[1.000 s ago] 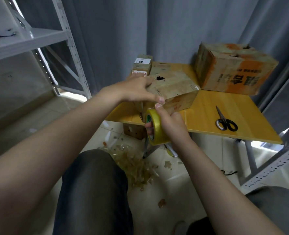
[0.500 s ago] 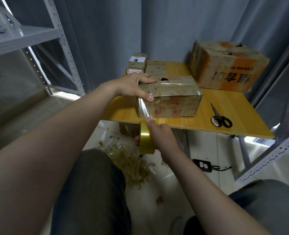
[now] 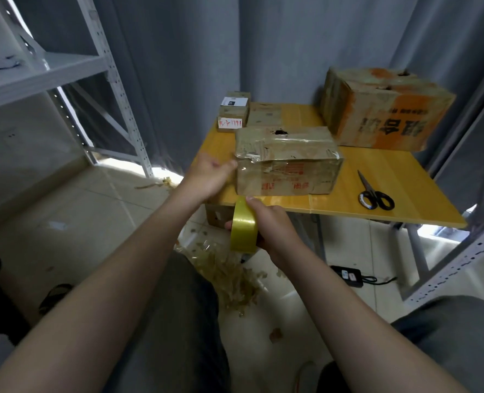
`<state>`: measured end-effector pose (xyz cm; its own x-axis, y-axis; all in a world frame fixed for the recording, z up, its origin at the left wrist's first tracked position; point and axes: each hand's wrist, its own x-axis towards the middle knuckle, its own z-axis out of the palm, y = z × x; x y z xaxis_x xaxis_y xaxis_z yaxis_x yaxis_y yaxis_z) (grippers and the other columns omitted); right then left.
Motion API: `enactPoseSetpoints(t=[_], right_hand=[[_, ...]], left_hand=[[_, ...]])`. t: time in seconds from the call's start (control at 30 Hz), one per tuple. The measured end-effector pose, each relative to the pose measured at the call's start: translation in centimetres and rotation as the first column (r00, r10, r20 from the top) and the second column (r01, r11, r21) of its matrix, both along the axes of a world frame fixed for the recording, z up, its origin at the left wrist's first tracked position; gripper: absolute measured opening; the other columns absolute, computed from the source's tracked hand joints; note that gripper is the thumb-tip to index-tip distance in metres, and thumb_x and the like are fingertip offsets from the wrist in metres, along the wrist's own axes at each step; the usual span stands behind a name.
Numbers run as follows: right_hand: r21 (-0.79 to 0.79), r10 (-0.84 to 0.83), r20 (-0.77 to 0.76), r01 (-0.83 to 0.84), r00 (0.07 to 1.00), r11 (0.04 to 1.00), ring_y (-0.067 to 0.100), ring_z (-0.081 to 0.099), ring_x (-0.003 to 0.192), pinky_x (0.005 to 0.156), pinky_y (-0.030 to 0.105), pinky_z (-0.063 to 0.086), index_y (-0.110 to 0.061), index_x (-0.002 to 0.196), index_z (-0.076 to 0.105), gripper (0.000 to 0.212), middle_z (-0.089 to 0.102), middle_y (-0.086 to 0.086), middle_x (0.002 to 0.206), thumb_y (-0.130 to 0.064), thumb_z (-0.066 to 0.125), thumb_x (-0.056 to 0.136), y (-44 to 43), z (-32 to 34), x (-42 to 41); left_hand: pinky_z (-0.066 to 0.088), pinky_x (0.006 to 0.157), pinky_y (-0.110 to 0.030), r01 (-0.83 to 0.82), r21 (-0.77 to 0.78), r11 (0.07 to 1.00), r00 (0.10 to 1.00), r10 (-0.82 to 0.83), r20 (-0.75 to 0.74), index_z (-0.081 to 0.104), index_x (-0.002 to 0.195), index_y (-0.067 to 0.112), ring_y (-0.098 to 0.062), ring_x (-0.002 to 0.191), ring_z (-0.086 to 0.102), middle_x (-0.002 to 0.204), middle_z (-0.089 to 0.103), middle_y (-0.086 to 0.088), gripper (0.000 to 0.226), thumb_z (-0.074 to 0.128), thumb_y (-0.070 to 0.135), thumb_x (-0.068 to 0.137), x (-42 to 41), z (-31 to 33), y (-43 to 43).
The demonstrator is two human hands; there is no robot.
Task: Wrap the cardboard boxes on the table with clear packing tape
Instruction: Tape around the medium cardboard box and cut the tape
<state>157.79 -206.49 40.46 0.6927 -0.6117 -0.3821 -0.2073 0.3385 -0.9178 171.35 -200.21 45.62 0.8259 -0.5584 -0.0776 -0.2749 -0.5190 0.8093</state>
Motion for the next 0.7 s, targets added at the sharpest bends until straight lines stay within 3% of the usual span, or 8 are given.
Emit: enactPoseSetpoints(t=[0.07, 0.13, 0.23, 0.33, 0.4, 0.53, 0.6, 0.7], right_hand=[[-0.042, -0.018, -0.074, 0.015, 0.997, 0.999, 0.035, 0.07, 0.103, 0.096, 0.053, 0.056, -0.013, 0.128, 0.06, 0.066, 0.071, 0.015, 0.116, -0.06, 0.062, 0.083, -0.1, 0.0, 0.4], [-0.039, -0.015, -0.124, 0.01, 0.992, 0.999, 0.038, 0.066, 0.109, 0.1, 0.058, 0.053, -0.011, 0.135, 0.056, 0.078, 0.067, 0.016, 0.122, -0.065, 0.058, 0.078, -0.3, -0.1, 0.4], [-0.117, 0.019, -0.183, -0.041, 0.983, 0.992, 0.036, 0.067, 0.106, 0.1, 0.056, 0.054, -0.009, 0.127, 0.06, 0.06, 0.068, 0.015, 0.115, -0.06, 0.052, 0.096, -0.9, 0.6, 0.0], [-0.398, 0.014, -0.285, -0.132, 0.958, 0.908, 0.033, 0.074, 0.084, 0.086, 0.049, 0.06, -0.013, 0.088, 0.068, 0.053, 0.075, 0.012, 0.085, -0.057, 0.043, 0.104, -3.0, 1.6, -1.4], [-0.545, -0.036, -0.35, -0.173, 0.936, 0.82, 0.031, 0.075, 0.07, 0.077, 0.047, 0.063, -0.011, 0.08, 0.07, 0.055, 0.076, 0.009, 0.07, -0.055, 0.045, 0.104, -5.0, 2.4, -2.9], [-0.785, -0.348, -0.486, -0.226, 0.802, 0.576, 0.034, 0.069, 0.084, 0.075, 0.04, 0.055, -0.012, 0.082, 0.064, 0.038, 0.071, 0.009, 0.086, -0.043, 0.051, 0.101, -10.9, 3.3, -6.3], [-0.792, -0.428, -0.53, -0.247, 0.732, 0.558, 0.036, 0.064, 0.093, 0.076, 0.039, 0.05, -0.012, 0.091, 0.059, 0.026, 0.064, 0.009, 0.093, -0.036, 0.053, 0.1, -13.5, 3.7, -7.9], [-0.778, -0.486, -0.595, -0.306, 0.64, 0.549, 0.036, 0.061, 0.099, 0.077, 0.04, 0.049, -0.019, 0.102, 0.054, 0.009, 0.057, 0.01, 0.098, -0.025, 0.057, 0.098, -16.2, 3.6, -9.2]], left_hand=[[0.051, 0.069, -0.034, 0.093, 0.028, 0.995, 0.964, -0.083, -0.253, 0.055, 0.105, 0.02, -0.027, 0.08, 0.063, 0.091, 0.065, -0.005, 0.033, 0.051, 0.053, 0.104, -2.5, -0.9, 1.4], [0.055, 0.072, -0.035, 0.128, 0.029, 0.991, 0.933, -0.11, -0.344, 0.053, 0.126, 0.027, -0.023, 0.089, 0.066, 0.108, 0.065, -0.006, 0.039, 0.053, 0.058, 0.102, -3.9, -2.5, 1.9], [0.057, 0.071, -0.033, 0.014, -0.157, 0.987, 0.884, -0.086, -0.459, 0.063, 0.129, 0.032, -0.023, 0.102, 0.067, 0.124, 0.066, -0.005, 0.031, 0.061, 0.046, 0.101, -4.8, -4.1, 1.4], [0.057, 0.065, -0.03, -0.076, -0.275, 0.958, 0.875, -0.068, -0.48, 0.071, 0.118, 0.03, -0.019, 0.089, 0.07, 0.115, 0.072, -0.004, 0.018, 0.065, 0.029, 0.101, -5.2, -4.6, 0.5], [0.056, 0.064, -0.032, -0.087, -0.281, 0.956, 0.88, -0.059, -0.471, 0.074, 0.108, 0.026, -0.019, 0.076, 0.069, 0.104, 0.075, -0.005, 0.011, 0.068, 0.026, 0.099, -5.5, -4.7, 0.1], [0.049, 0.064, -0.035, -0.112, -0.29, 0.95, 0.883, -0.039, -0.469, 0.075, 0.109, 0.019, -0.026, 0.071, 0.068, 0.087, 0.079, -0.009, 0.014, 0.069, 0.026, 0.098, -5.8, -4.5, -0.3], [0.051, 0.068, -0.038, -0.144, -0.314, 0.938, 0.852, -0.044, -0.521, 0.072, 0.111, 0.017, -0.028, 0.076, 0.071, 0.083, 0.079, -0.01, 0.015, 0.068, 0.024, 0.099, -6.1, -4.3, -0.7], [0.046, 0.047, -0.021, -0.156, -0.284, 0.946, 0.863, -0.009, -0.505, 0.072, 0.111, 0.016, -0.018, 0.056, 0.067, 0.074, 0.076, -0.004, 0.016, 0.068, 0.025, 0.099, -6.3, -4.3, -1.2]])
